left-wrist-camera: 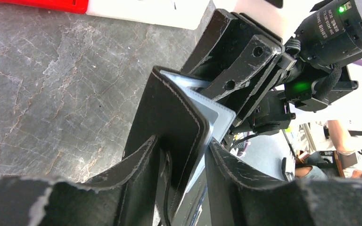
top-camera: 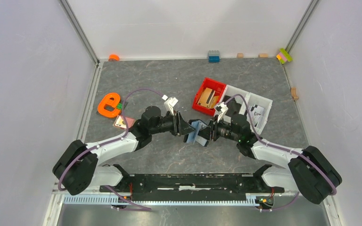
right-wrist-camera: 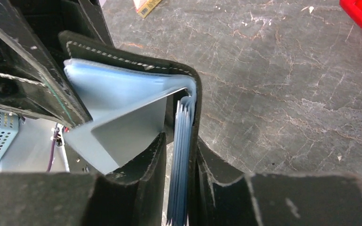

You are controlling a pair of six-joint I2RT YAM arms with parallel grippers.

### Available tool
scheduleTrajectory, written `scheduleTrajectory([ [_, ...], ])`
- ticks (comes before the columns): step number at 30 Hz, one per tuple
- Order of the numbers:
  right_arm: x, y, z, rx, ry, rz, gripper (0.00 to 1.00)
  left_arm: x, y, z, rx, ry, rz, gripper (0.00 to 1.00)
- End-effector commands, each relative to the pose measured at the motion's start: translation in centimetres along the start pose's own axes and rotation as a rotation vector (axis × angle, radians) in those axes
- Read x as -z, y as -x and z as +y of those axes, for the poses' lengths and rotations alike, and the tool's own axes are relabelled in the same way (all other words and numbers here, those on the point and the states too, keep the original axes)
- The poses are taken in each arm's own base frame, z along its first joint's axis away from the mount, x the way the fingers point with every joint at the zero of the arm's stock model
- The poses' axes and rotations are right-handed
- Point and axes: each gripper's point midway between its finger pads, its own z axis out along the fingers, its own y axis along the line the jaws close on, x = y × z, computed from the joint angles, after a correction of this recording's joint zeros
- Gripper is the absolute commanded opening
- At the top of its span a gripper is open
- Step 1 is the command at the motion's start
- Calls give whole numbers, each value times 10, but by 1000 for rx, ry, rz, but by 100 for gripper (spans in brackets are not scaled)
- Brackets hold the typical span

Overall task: Take the credit cards out of the card holder
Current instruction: Remove the credit card from the card holder.

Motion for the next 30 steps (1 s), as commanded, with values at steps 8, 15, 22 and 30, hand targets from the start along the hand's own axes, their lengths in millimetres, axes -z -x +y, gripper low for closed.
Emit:
scheduleTrajectory([
  [8,-9,15,6,20,18,-15,26,-19,-3,-14,-80,2,53,59],
  [15,-11,12,4,3,17,-1,13,-26,-14,-3,-126,100,92,61],
  [22,-14,8,-4,-20,-23,23,10,-29,-19,5,-247,240,110,66],
  [30,-17,6,-10,-49,-57,43,6,-21,-16,-6,-428,325,51,100],
])
